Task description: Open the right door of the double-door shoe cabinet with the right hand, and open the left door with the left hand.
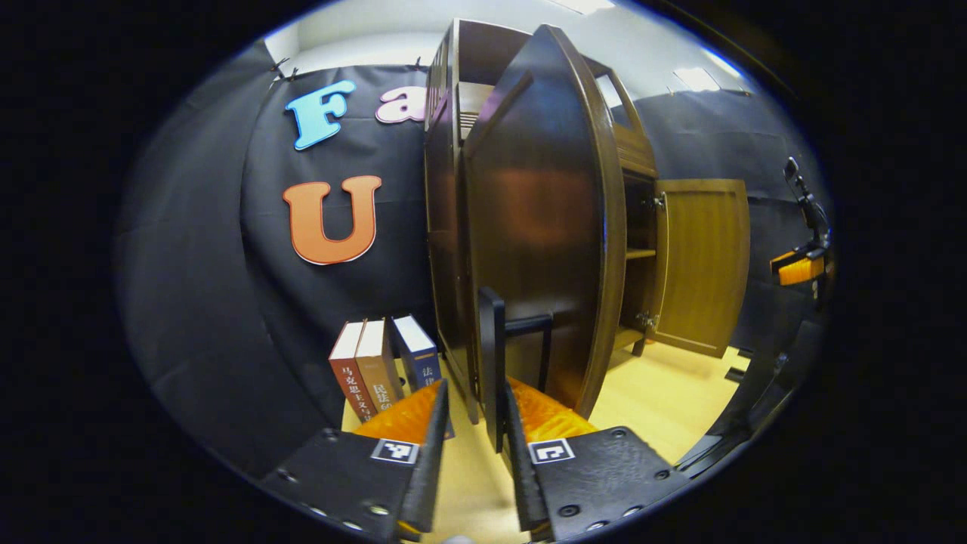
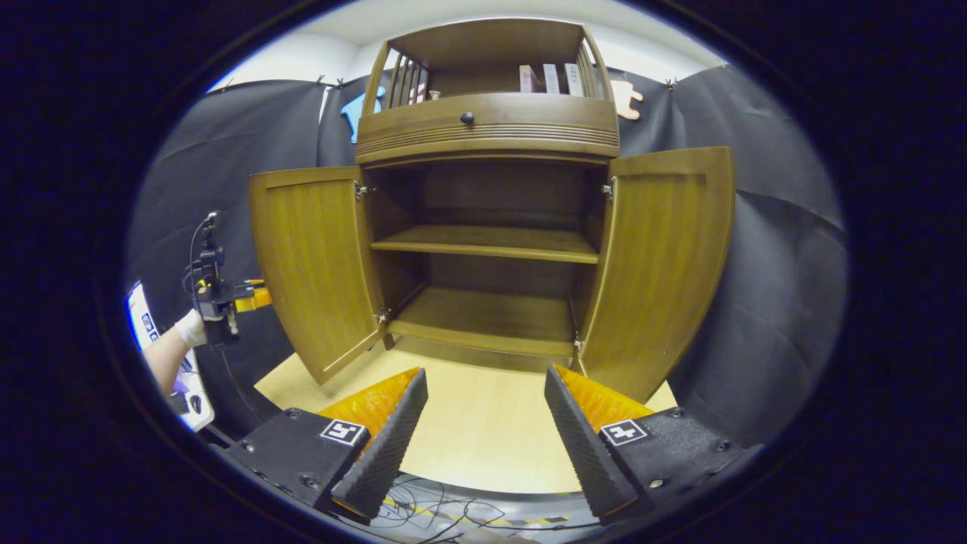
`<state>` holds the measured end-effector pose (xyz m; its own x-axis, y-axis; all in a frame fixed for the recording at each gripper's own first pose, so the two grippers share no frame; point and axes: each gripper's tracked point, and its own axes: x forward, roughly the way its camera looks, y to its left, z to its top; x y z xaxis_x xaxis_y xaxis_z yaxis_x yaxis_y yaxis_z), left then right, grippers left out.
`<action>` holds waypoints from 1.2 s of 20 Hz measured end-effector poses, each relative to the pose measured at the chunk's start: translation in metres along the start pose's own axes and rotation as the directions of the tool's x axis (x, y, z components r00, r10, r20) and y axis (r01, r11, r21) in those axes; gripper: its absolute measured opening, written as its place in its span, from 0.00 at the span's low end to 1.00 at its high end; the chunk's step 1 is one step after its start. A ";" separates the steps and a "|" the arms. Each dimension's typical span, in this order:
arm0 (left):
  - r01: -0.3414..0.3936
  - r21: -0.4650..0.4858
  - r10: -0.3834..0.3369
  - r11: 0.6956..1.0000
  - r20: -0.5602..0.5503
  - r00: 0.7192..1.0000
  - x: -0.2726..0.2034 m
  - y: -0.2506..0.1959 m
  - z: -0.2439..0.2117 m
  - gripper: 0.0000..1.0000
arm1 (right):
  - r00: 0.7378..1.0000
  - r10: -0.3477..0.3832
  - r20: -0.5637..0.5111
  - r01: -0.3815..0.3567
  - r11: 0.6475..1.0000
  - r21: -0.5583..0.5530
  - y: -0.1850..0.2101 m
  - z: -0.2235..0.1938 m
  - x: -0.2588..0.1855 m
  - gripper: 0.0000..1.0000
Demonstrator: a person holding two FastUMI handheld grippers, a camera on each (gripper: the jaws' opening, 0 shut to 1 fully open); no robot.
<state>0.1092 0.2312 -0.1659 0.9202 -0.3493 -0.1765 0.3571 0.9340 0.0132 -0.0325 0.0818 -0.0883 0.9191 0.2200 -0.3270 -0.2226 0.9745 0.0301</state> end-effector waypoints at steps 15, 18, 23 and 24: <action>-0.337 0.045 0.340 0.941 -0.119 0.933 -0.084 -0.085 0.011 0.97 | 0.993 0.097 0.060 -0.098 0.995 0.002 -0.062 0.012 -0.003 0.98; -0.352 0.066 0.357 0.934 -0.087 0.930 -0.084 -0.135 0.038 0.96 | 0.990 0.101 0.095 -0.100 0.995 -0.012 -0.073 0.024 -0.005 0.98; -0.381 -0.010 0.381 0.924 -0.017 0.924 -0.069 -0.208 0.087 0.96 | 0.984 0.087 0.154 -0.086 0.996 -0.015 -0.086 0.040 -0.009 0.98; -0.387 -0.029 0.386 0.922 -0.014 0.922 -0.065 -0.218 0.092 0.96 | 0.983 0.080 0.163 -0.080 0.997 -0.009 -0.089 0.043 -0.010 0.98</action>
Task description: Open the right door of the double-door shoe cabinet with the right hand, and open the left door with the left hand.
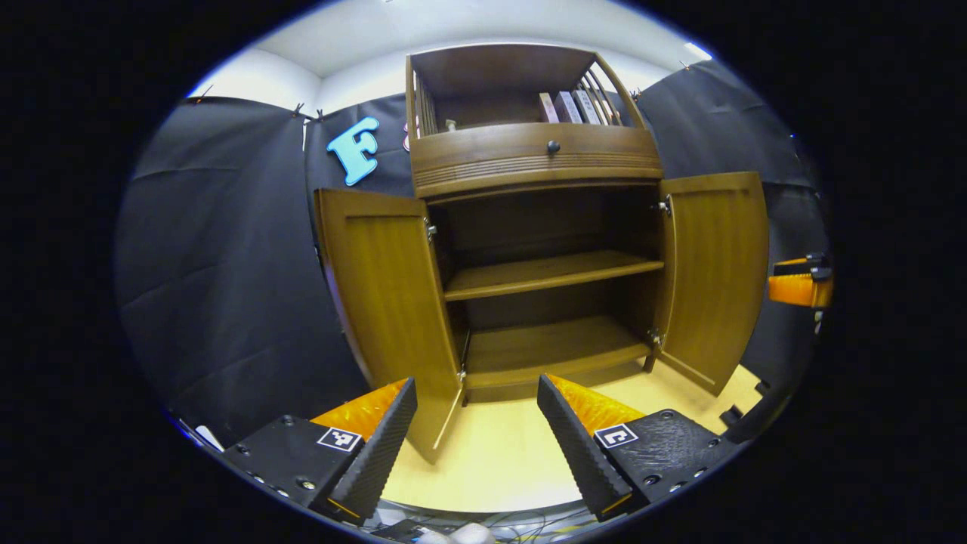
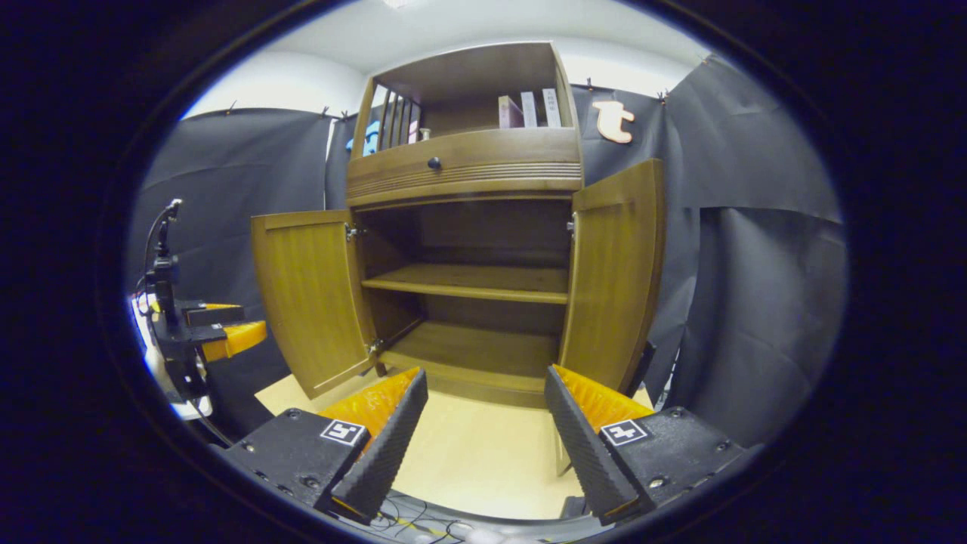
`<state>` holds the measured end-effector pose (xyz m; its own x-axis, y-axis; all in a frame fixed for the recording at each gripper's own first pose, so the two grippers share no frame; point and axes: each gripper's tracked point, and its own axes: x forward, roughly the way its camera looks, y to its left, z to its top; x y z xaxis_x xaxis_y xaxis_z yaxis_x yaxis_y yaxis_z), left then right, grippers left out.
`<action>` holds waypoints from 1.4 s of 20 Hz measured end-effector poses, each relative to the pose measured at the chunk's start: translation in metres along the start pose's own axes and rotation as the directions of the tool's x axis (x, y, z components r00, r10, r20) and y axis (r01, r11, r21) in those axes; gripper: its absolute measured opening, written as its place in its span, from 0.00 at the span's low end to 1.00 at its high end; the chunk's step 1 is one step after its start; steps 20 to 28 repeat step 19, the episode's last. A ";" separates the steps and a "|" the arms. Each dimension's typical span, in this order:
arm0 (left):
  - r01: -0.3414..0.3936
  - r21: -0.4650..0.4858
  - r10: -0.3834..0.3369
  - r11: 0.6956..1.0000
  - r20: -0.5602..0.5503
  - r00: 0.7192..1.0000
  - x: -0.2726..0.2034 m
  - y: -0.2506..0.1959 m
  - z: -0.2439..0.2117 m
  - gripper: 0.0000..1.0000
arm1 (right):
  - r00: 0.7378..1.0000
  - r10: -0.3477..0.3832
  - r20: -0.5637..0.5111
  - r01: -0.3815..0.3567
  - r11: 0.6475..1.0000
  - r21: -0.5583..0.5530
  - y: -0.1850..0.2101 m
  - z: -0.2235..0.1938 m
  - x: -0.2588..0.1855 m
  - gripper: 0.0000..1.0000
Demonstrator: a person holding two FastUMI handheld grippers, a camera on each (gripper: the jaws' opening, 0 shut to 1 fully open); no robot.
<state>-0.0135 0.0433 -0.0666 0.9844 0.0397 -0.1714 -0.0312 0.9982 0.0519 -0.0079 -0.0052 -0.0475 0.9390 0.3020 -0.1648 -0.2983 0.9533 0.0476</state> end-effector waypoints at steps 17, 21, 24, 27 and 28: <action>-0.086 -0.083 0.093 0.993 0.085 0.992 -0.025 -0.040 0.009 0.96 | 0.995 -0.092 0.049 0.092 0.996 -0.005 0.001 0.011 0.006 0.98; -0.081 -0.092 0.089 0.992 0.088 0.992 -0.020 -0.037 0.012 0.96 | 0.993 -0.098 0.064 0.098 0.995 -0.003 0.002 0.016 0.004 0.98; -0.081 -0.092 0.089 0.992 0.088 0.992 -0.020 -0.037 0.012 0.96 | 0.993 -0.098 0.064 0.098 0.995 -0.003 0.002 0.016 0.004 0.98; -0.081 -0.092 0.089 0.992 0.088 0.992 -0.020 -0.037 0.012 0.96 | 0.993 -0.098 0.064 0.098 0.995 -0.003 0.002 0.016 0.004 0.98; -0.081 -0.092 0.089 0.992 0.088 0.992 -0.020 -0.037 0.012 0.96 | 0.993 -0.098 0.064 0.098 0.995 -0.003 0.002 0.016 0.004 0.98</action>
